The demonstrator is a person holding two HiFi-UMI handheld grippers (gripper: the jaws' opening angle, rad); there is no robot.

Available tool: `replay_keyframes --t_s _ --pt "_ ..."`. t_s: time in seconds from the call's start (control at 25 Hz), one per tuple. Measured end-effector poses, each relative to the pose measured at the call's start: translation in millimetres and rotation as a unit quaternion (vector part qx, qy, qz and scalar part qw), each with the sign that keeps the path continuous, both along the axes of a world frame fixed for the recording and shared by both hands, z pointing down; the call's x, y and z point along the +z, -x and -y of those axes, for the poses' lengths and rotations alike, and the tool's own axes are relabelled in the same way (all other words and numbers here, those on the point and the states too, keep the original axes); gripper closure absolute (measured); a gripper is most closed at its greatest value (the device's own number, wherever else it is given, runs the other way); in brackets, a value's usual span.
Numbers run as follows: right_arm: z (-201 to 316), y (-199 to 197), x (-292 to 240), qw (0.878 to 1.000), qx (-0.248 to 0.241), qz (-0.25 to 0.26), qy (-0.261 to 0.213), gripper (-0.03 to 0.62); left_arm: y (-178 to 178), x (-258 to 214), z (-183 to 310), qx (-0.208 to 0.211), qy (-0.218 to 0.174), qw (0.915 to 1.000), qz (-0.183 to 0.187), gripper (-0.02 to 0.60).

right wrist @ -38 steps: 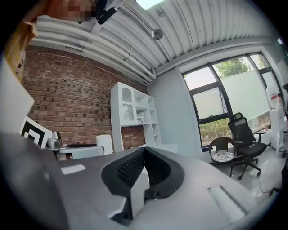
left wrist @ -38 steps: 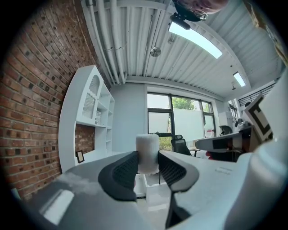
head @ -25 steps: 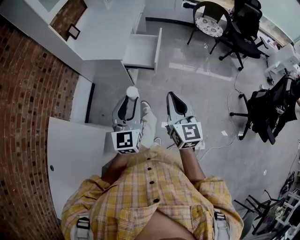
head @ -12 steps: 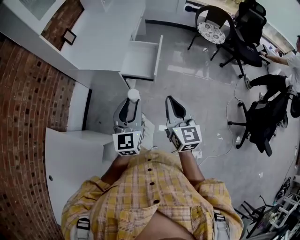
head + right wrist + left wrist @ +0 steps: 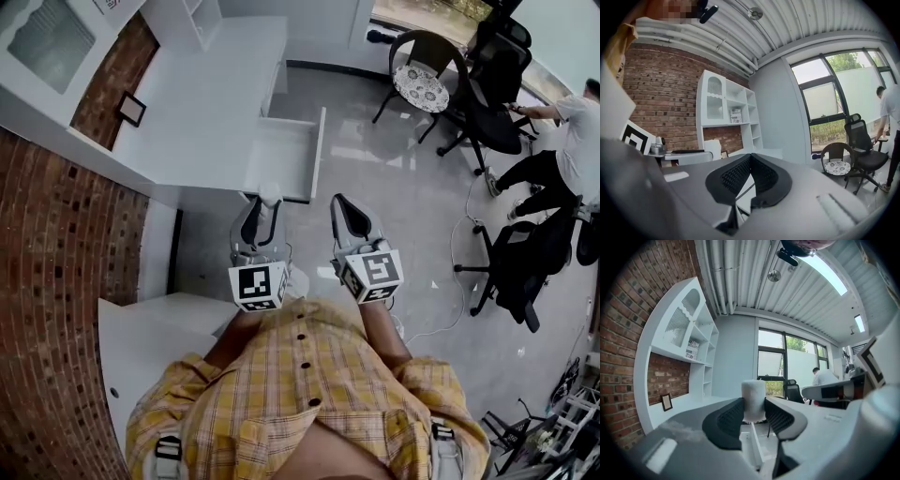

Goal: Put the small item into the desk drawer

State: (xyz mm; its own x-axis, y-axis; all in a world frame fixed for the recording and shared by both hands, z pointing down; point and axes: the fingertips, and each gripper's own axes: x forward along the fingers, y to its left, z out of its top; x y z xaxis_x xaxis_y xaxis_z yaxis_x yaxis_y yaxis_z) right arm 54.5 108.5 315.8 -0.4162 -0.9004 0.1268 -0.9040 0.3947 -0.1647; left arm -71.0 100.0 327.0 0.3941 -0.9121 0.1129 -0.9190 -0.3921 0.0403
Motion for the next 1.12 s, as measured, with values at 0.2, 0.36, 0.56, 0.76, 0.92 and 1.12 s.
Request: replay_keyframes --t_s 0.2,0.36,0.56,0.76,0.92,1.12 --pt "57.4 11.4 -4.1 1.0 -0.001 -0.007 0.0 0.597 9.1 -2.2 56.2 0.001 0.004 1.0 -0.004 0.428" --pt "92.2 17.8 -3.0 1.0 0.002 -0.008 0.005 0.597 14.8 2.0 89.6 0.005 0.012 0.9999 -0.003 0.428" --pt "122.2 24.0 7.3 1.0 0.014 -0.013 0.019 0.595 21.9 14.4 119.9 0.015 0.028 0.9995 -0.006 0.428" --pt "136.9 23.4 20.1 0.999 0.024 -0.026 0.035 0.595 22.9 31.2 138.0 0.019 0.043 0.9989 -0.007 0.428" --pt "143.4 23.8 31.2 0.998 0.029 -0.031 0.047 0.595 24.3 46.3 143.6 0.015 0.063 0.9978 -0.011 0.428" --pt "157.4 26.9 45.8 0.997 0.028 -0.03 0.059 0.595 30.0 66.0 155.8 0.011 0.077 0.997 0.001 0.428"
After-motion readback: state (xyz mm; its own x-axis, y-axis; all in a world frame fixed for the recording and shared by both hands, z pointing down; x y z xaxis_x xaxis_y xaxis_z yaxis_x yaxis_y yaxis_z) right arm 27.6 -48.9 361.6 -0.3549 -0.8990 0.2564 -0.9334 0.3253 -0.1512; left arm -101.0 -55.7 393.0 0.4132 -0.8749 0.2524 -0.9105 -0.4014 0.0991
